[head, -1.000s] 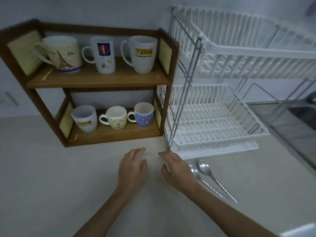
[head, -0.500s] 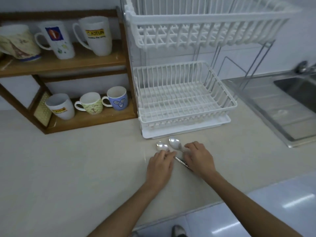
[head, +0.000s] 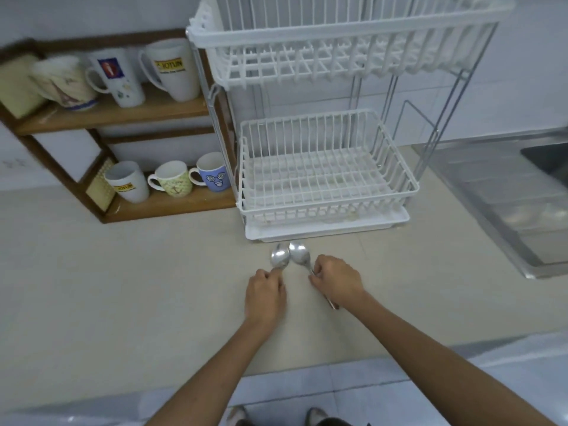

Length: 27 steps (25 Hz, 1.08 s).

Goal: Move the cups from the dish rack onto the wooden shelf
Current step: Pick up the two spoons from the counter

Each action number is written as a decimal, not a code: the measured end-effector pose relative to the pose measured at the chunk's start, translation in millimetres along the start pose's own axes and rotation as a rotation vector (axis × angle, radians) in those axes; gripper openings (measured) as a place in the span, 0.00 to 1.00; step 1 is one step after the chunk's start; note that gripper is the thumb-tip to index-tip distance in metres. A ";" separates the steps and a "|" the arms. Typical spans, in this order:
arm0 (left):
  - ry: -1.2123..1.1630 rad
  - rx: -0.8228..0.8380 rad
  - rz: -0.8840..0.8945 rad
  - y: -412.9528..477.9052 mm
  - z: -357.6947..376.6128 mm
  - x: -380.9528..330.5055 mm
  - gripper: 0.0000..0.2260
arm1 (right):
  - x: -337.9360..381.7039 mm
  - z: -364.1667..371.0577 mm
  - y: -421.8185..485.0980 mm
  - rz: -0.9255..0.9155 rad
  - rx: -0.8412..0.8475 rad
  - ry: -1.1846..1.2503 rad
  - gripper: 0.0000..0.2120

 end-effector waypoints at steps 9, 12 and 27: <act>-0.483 0.265 -0.402 -12.4 -7.4 24.6 0.03 | 5.4 -22.8 2.3 -0.215 0.412 0.247 0.02; -0.906 0.527 -0.436 -10.5 -29.6 -8.6 0.02 | -1.4 -84.9 13.2 -0.250 0.323 0.486 0.03; -0.840 -0.125 -0.525 211.6 -60.8 -21.1 0.03 | 9.4 -136.5 184.9 0.112 -0.021 0.558 0.08</act>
Point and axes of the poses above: each hand's wrist, its own y-axis towards the middle knuckle, its own z-axis out of the palm, x = y × z, the point moved 9 cm from there along y, towards the middle knuckle, and after that the axes turned 15 degrees about -y, right-handed, at the moved point
